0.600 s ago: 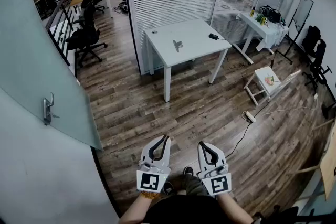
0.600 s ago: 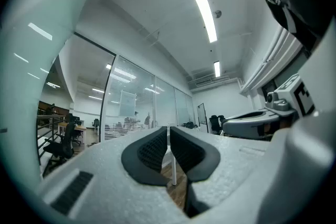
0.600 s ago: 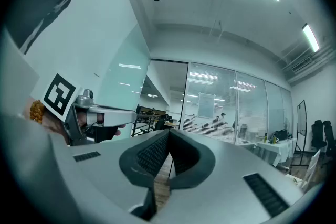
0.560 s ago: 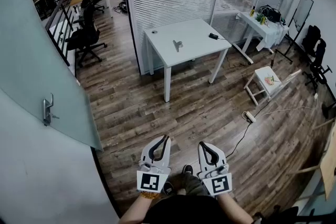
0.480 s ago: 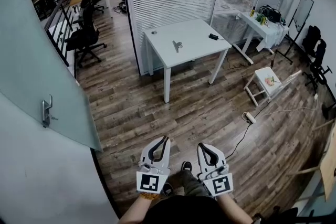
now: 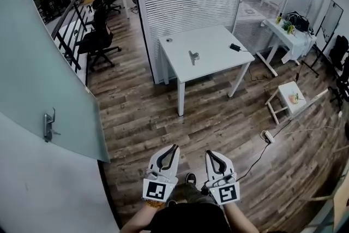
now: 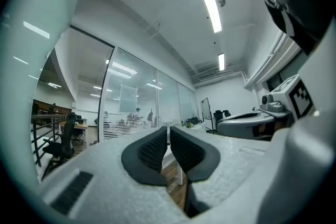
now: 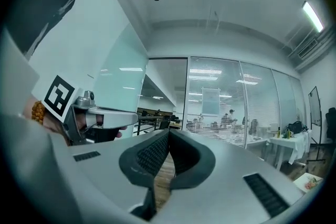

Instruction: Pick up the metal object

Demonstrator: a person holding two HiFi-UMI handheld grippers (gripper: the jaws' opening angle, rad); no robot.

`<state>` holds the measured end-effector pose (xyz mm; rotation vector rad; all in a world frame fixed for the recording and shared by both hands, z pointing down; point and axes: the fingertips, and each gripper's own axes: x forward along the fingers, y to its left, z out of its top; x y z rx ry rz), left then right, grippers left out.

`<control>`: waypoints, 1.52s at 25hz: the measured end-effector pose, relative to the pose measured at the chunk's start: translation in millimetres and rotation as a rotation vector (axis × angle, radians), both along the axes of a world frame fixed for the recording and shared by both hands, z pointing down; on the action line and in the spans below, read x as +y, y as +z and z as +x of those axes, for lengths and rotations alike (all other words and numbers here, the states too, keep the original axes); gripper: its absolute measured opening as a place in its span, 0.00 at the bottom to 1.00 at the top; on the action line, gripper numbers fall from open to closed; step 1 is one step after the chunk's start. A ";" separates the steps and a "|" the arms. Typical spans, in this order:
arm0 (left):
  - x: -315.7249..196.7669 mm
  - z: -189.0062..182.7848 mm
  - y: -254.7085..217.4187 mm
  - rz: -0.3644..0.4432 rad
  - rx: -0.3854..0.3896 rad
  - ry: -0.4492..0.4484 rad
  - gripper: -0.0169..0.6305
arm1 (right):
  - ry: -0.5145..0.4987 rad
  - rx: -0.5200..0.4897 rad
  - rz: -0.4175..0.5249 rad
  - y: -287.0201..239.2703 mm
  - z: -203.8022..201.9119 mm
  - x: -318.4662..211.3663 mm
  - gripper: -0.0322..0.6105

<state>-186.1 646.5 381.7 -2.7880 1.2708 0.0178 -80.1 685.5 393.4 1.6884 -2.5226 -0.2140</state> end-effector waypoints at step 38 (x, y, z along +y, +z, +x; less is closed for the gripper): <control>-435.5 96.4 9.6 -0.030 0.051 0.110 0.07 | 0.008 0.051 -0.114 13.3 107.2 -442.0 0.05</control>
